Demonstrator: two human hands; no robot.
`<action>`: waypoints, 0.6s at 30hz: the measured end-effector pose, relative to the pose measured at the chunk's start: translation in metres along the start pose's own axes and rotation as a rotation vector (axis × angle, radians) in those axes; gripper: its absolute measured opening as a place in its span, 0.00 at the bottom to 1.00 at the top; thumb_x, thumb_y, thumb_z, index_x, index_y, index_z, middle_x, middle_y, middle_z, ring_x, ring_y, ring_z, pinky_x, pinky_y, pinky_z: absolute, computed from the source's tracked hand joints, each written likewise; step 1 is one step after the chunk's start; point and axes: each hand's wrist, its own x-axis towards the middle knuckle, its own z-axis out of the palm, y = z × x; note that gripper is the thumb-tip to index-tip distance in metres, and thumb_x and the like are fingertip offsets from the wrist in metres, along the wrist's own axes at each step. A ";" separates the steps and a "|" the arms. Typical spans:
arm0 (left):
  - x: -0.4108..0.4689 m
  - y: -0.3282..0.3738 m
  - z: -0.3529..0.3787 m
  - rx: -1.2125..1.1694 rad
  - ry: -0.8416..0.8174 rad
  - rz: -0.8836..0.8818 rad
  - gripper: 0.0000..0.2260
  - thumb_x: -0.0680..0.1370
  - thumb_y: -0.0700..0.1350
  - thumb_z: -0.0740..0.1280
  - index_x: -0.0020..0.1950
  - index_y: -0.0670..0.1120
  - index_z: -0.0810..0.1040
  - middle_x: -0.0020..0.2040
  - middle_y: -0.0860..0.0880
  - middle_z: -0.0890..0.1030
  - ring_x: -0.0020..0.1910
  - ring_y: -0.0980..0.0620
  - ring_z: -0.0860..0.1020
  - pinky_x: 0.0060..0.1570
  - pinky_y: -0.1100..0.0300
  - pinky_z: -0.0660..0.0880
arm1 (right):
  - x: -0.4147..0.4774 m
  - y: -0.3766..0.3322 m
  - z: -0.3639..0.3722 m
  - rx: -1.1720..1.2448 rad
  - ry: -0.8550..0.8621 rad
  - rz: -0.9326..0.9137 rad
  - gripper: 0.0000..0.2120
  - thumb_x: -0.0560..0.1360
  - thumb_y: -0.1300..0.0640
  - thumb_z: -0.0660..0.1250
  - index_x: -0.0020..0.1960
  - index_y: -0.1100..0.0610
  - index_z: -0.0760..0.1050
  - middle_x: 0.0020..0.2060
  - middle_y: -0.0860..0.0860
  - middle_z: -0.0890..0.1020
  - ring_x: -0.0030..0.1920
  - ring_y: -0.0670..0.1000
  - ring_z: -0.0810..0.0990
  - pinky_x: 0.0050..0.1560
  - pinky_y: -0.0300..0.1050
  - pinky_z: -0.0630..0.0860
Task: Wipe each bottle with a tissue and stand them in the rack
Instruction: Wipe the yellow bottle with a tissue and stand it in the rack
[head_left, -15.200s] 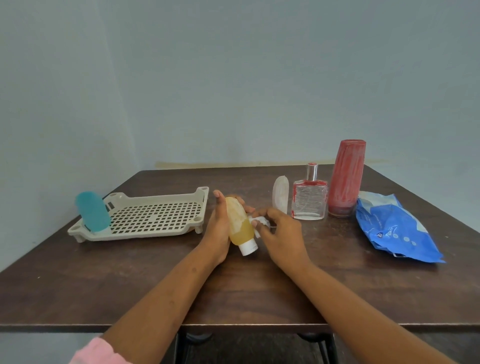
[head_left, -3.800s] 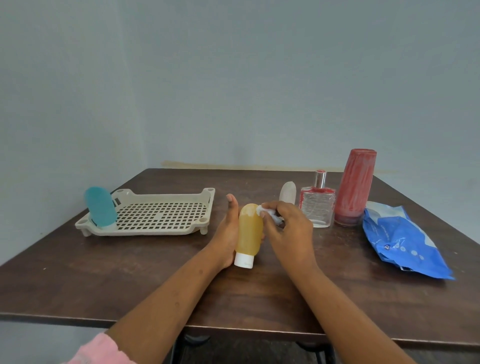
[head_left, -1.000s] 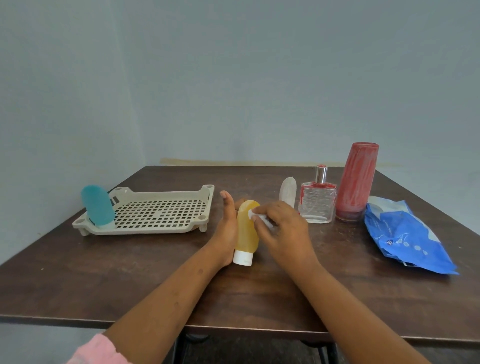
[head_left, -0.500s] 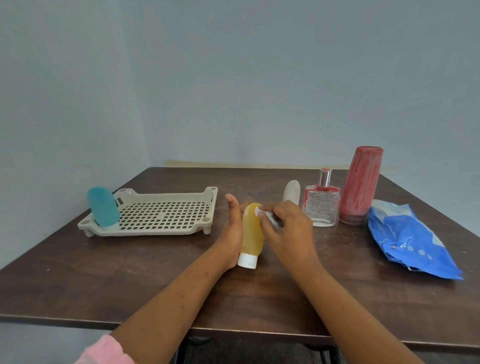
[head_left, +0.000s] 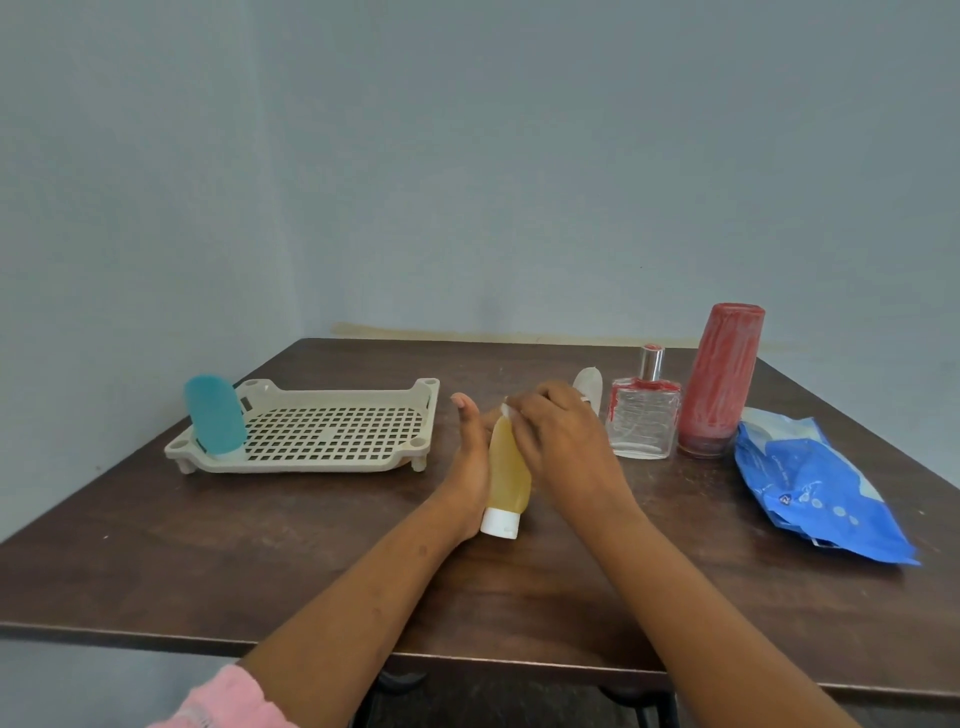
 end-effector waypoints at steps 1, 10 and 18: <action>0.000 0.001 0.000 -0.001 -0.010 -0.009 0.38 0.76 0.67 0.36 0.41 0.46 0.79 0.29 0.50 0.82 0.31 0.56 0.81 0.34 0.62 0.77 | -0.002 0.003 0.000 0.026 0.000 0.049 0.06 0.75 0.61 0.65 0.46 0.61 0.80 0.39 0.55 0.77 0.36 0.53 0.77 0.37 0.45 0.74; -0.001 0.002 0.001 -0.049 0.029 -0.006 0.36 0.76 0.68 0.37 0.40 0.45 0.75 0.32 0.47 0.79 0.34 0.53 0.78 0.37 0.60 0.73 | -0.024 0.007 -0.002 0.098 -0.049 0.201 0.07 0.77 0.58 0.64 0.49 0.59 0.80 0.43 0.53 0.78 0.41 0.49 0.76 0.41 0.35 0.71; 0.001 -0.003 0.002 -0.108 0.017 0.062 0.32 0.79 0.65 0.41 0.33 0.45 0.69 0.24 0.51 0.74 0.26 0.55 0.76 0.29 0.63 0.74 | -0.025 -0.010 0.001 0.035 -0.074 -0.105 0.07 0.74 0.59 0.64 0.48 0.58 0.81 0.39 0.51 0.77 0.36 0.51 0.76 0.36 0.43 0.74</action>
